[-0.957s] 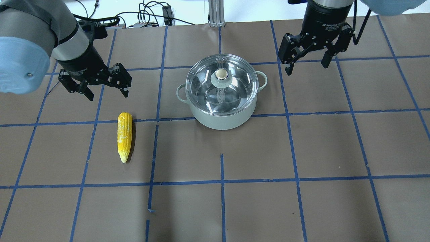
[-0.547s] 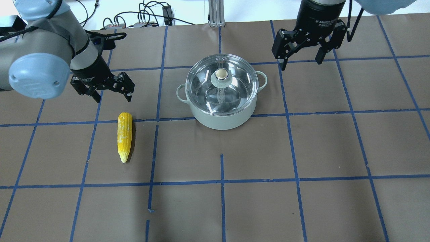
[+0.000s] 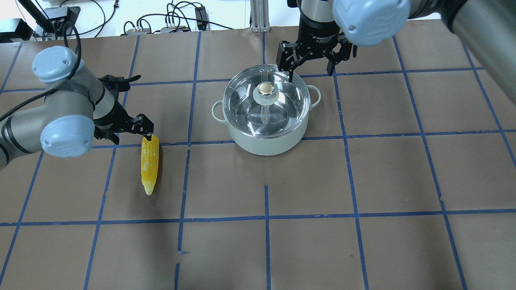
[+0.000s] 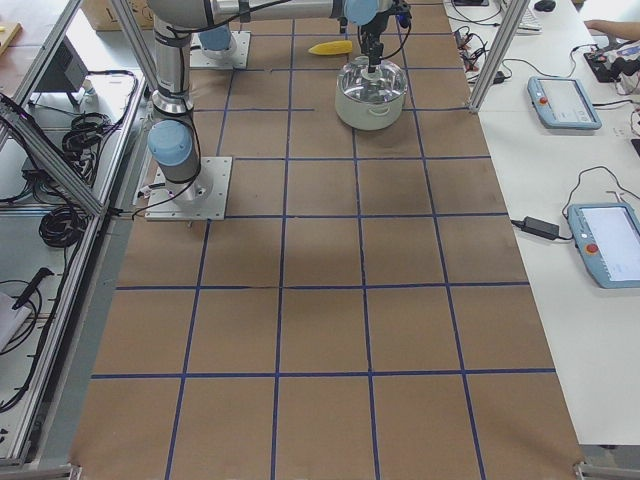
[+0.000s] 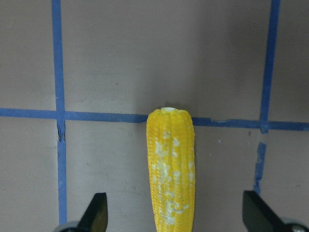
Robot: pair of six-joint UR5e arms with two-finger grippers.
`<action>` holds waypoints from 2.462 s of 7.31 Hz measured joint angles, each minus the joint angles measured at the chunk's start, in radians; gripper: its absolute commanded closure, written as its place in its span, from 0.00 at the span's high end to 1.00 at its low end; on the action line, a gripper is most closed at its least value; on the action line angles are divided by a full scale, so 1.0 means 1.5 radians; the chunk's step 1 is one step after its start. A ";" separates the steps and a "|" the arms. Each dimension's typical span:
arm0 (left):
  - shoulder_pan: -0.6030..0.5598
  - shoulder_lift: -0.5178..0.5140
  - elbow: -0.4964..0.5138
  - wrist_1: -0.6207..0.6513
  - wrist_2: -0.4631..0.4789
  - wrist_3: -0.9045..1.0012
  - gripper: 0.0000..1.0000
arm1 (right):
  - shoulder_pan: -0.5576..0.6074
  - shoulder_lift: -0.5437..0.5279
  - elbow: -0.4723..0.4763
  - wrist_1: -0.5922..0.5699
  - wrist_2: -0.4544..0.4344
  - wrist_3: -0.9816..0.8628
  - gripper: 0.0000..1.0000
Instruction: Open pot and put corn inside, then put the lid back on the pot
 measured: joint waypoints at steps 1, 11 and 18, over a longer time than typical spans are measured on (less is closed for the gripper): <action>0.001 -0.021 -0.014 0.029 0.000 -0.013 0.97 | 0.014 0.019 0.000 -0.024 -0.007 0.018 0.99; -0.006 -0.047 -0.033 0.084 -0.026 -0.109 0.03 | 0.086 0.115 0.006 -0.166 -0.042 0.125 0.53; -0.041 0.059 0.112 -0.173 -0.006 -0.135 0.03 | 0.077 0.103 -0.021 -0.105 -0.025 0.123 0.20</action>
